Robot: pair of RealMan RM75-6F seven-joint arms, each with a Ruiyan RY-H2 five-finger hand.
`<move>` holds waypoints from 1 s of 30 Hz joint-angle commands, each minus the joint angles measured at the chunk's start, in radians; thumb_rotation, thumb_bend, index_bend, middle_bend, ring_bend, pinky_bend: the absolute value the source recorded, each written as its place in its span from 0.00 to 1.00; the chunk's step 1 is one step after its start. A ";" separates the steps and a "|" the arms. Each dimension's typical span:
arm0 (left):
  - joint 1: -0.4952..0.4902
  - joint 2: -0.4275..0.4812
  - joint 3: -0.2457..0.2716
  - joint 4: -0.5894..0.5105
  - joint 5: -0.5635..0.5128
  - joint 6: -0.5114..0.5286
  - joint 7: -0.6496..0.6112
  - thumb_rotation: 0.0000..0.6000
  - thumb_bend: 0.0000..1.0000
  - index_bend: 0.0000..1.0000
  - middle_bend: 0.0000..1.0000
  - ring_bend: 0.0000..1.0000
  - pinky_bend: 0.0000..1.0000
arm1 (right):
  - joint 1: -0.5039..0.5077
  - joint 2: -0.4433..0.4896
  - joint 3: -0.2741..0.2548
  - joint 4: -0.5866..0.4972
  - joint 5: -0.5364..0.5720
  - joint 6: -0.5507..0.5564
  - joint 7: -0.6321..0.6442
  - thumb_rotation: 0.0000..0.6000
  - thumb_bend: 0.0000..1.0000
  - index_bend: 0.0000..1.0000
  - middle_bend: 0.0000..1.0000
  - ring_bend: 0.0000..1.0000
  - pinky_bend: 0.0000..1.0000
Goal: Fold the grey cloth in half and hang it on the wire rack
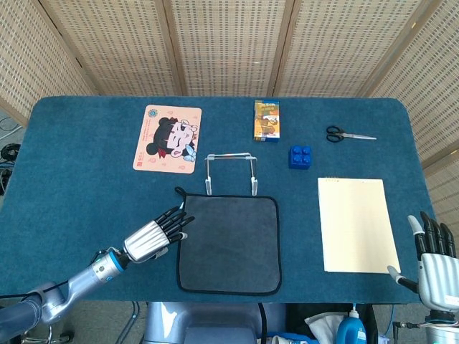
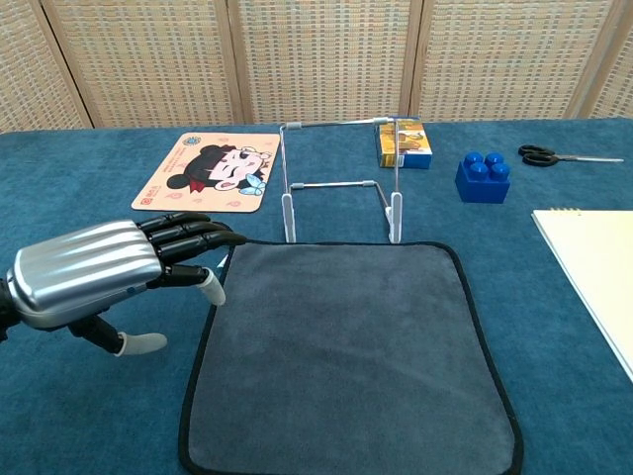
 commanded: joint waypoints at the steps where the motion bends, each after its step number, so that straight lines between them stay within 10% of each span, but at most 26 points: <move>1: -0.007 -0.026 0.011 0.024 -0.012 0.002 -0.005 1.00 0.30 0.32 0.00 0.00 0.00 | 0.000 0.002 0.000 -0.001 0.002 -0.001 0.006 1.00 0.00 0.00 0.00 0.00 0.00; 30: -0.028 -0.164 0.054 0.199 -0.116 0.025 -0.014 1.00 0.31 0.33 0.00 0.00 0.00 | 0.001 0.012 -0.002 0.000 0.008 -0.005 0.033 1.00 0.00 0.00 0.00 0.00 0.00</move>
